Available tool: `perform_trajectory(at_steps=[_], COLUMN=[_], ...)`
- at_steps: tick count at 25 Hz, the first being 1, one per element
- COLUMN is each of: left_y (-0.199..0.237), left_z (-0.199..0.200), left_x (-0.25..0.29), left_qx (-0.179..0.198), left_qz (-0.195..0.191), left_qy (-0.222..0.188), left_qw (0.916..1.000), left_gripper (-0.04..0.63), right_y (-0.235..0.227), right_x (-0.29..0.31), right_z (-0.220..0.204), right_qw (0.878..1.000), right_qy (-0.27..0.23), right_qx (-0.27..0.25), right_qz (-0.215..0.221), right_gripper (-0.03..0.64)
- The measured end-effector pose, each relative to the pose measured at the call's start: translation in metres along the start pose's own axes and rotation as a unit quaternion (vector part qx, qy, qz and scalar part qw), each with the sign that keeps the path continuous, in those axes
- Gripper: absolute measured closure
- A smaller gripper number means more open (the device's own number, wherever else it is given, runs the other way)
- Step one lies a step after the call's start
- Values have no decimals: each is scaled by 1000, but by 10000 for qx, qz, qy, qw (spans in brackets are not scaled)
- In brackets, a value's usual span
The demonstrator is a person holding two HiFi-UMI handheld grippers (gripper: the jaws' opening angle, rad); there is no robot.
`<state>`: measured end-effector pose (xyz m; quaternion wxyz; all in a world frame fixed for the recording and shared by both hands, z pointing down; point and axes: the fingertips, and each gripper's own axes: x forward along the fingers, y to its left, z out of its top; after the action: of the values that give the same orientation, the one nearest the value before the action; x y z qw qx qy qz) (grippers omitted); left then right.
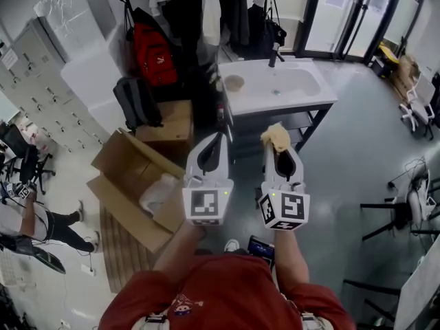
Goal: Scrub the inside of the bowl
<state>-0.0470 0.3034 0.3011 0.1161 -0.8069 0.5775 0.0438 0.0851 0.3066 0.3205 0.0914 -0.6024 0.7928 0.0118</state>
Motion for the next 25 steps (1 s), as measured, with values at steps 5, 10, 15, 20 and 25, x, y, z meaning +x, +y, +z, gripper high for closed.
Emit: perform_trajectory(at_steps=[5,10,15,20,25], left_y=[-1,2,17,39,70], left_z=[-10,-21,-35,-57,-70], left_x=[33,65,103,154,205], left_qx=[-21,-26,-5,-38,-185], left_qz=[18,8,-71,-180,-252], left_qy=[6,17,-78,-29,-12], left_qw=[10000,10000,9999,9998,9995], left_gripper=[589,589,589,589,589], right_y=[-18,-31,-43,-51,-54], right_x=[28,55,95,149,207], right_z=[-8,-17,-29,-43,-48], right_qw=[10000,9999,9999,9997,9994], right_qy=[21,82,26,91,147], right_qx=[-22,-105,-117,-187,-232], right_qz=[56,102,-12,-91,-204], right_gripper=[541,541,541,541,541])
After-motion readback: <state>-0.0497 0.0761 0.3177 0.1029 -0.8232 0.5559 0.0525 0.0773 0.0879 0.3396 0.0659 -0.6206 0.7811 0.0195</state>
